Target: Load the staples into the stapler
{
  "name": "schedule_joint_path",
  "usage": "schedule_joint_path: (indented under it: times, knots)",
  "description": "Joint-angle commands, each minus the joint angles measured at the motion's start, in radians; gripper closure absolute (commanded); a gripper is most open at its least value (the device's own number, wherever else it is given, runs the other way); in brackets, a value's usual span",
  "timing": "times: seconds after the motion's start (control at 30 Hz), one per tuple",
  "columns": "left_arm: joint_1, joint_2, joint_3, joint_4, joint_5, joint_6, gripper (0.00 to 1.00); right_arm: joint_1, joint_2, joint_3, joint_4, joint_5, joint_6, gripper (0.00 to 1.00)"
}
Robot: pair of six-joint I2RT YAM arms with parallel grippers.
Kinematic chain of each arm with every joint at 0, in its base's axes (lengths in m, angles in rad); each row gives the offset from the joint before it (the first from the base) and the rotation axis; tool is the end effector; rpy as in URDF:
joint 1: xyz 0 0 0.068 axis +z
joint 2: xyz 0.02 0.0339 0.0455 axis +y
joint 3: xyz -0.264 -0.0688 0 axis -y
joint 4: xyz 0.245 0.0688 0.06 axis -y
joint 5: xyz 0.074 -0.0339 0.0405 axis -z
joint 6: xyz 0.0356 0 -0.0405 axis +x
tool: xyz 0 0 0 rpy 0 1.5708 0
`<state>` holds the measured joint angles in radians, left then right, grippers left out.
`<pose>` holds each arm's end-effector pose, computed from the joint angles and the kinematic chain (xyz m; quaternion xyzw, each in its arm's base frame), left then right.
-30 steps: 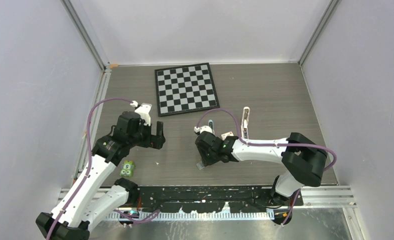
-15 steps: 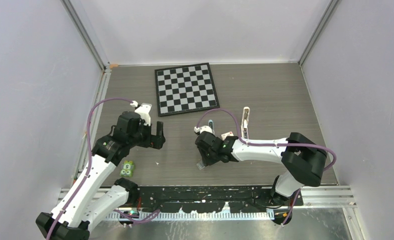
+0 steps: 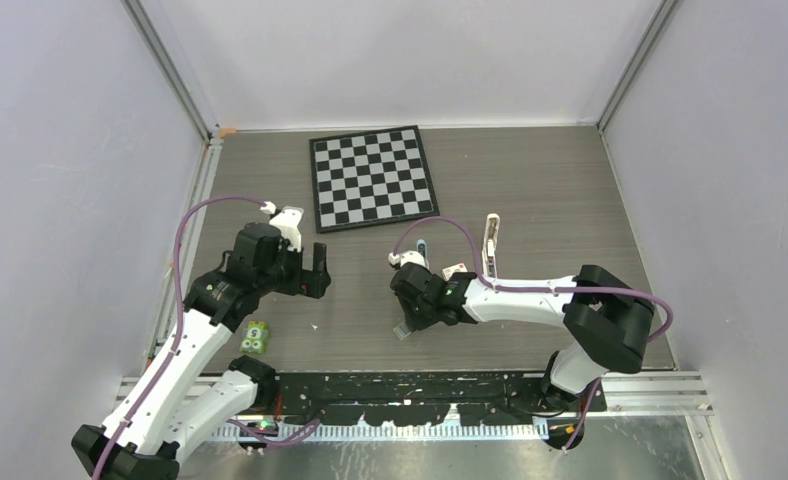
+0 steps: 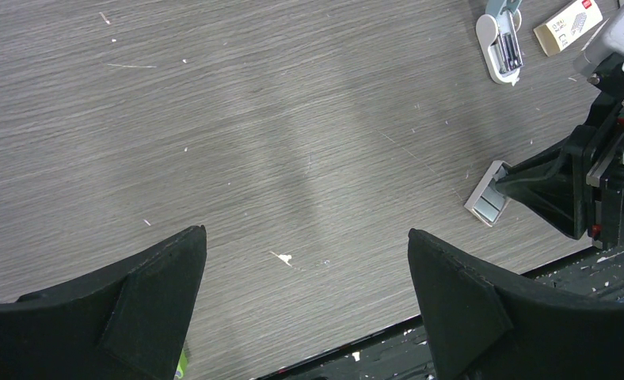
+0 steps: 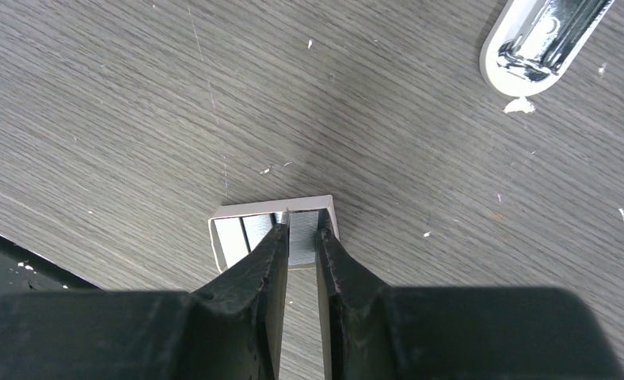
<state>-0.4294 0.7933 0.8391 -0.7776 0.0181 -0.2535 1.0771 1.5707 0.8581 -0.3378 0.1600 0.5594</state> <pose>0.1437 -0.0665 0.2996 0.0839 0.9094 -0.1442 0.3810 0.1466 0.2605 0.1680 -0.2267 0.9364 0.1344 0.2317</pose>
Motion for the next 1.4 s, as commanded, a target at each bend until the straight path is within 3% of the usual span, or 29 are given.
schedule_joint_path:
  times: [0.0, 0.4, 0.93, 1.37]
  knots:
    - [0.003, -0.012, 0.005, 0.017, -0.011, 0.011, 0.0, -0.003, -0.052, 0.012, 0.003, 0.036, 0.008, 0.76]
    - [0.003, -0.011, 0.005, 0.015, -0.011, 0.011, 0.0, -0.003, -0.091, 0.027, -0.026, 0.041, 0.008, 0.76]
    - [0.003, -0.019, 0.003, 0.016, -0.01, 0.012, 0.0, -0.073, -0.264, -0.074, -0.161, 0.214, 0.024, 0.76]
    - [0.003, -0.011, 0.004, 0.017, -0.011, 0.012, 0.0, -0.091, -0.204, -0.143, -0.132, 0.246, 0.061, 0.75]
